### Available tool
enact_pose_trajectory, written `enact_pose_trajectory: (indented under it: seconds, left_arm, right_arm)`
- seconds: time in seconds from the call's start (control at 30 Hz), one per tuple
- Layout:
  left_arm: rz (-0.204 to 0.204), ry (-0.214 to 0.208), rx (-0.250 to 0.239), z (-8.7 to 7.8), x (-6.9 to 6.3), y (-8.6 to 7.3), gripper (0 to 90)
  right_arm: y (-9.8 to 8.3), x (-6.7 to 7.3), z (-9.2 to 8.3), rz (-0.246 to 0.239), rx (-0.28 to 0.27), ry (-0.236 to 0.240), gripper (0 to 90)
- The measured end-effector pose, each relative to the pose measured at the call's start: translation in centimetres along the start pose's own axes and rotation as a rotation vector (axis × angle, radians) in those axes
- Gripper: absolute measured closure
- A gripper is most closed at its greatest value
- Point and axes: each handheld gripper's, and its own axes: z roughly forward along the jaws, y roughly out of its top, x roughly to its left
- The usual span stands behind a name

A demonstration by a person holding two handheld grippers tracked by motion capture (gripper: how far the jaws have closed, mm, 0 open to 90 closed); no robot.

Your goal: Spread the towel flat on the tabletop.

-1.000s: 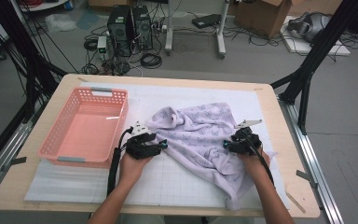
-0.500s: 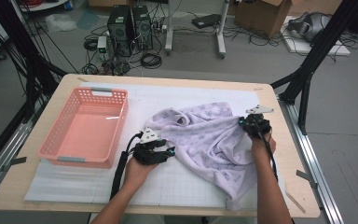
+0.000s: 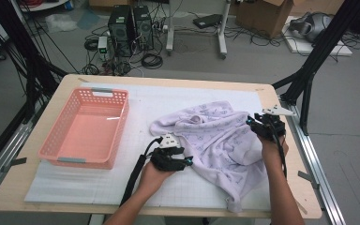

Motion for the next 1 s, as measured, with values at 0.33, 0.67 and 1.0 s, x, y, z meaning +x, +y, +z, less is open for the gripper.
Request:
enact_pose_trajectory:
  seconds: [0.33,0.67,1.0]
  left_arm:
    - [0.144,0.072,0.117,4.6,-2.7,1.3,52.3]
    - [0.151,0.183,0.073,1.0,0.5,0.9,83.6]
    - [-0.010,0.356,0.028,-4.8,7.1,-0.7,83.1]
  right_arm:
    - [-2.0,1.2,-2.9,-0.019,0.013,0.116,56.8]
    - [-2.9,1.1,-3.0,-0.006,0.032,0.148,56.9]
    - [-2.5,2.5,-2.4,-0.020,0.035,0.205,55.9]
